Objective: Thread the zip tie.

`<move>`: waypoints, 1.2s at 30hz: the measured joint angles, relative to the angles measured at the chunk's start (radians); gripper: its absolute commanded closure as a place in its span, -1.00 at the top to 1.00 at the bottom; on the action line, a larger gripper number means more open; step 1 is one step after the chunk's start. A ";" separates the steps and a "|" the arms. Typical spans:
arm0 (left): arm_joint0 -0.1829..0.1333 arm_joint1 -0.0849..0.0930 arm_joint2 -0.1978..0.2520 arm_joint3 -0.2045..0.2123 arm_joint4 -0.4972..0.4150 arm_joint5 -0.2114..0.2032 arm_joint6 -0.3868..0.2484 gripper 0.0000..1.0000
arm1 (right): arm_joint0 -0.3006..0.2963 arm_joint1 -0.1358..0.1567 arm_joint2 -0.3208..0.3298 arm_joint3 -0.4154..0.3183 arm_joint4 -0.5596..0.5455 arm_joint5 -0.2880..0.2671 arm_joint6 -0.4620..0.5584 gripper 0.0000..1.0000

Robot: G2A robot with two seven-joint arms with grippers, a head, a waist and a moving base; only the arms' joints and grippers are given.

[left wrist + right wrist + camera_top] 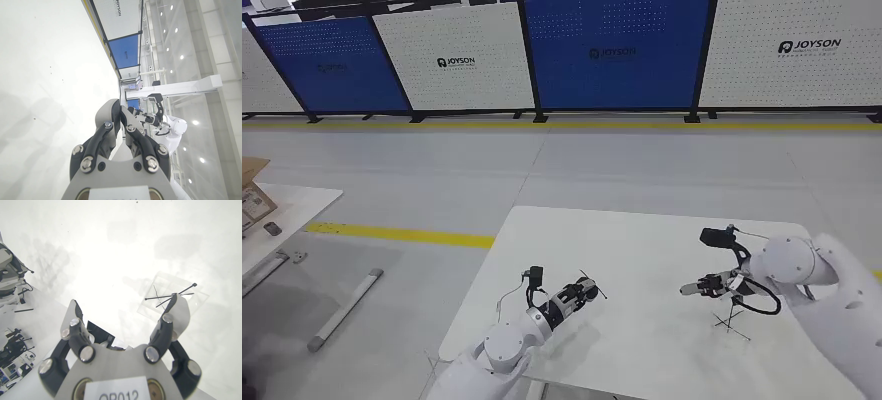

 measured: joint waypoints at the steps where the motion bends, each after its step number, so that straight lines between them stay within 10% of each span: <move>1: 0.000 0.000 0.000 0.000 0.000 0.000 0.000 -1.00 | 0.000 0.000 0.000 0.000 0.000 0.000 0.000 1.00; 19: 0.000 0.000 0.000 0.000 0.000 0.000 0.000 -1.00 | -0.227 0.088 0.229 -0.152 -0.010 -0.054 -0.003 1.00; 36: 0.000 0.000 0.000 0.000 0.000 0.000 0.000 -1.00 | -0.212 0.086 0.215 -0.154 -0.041 0.023 0.000 1.00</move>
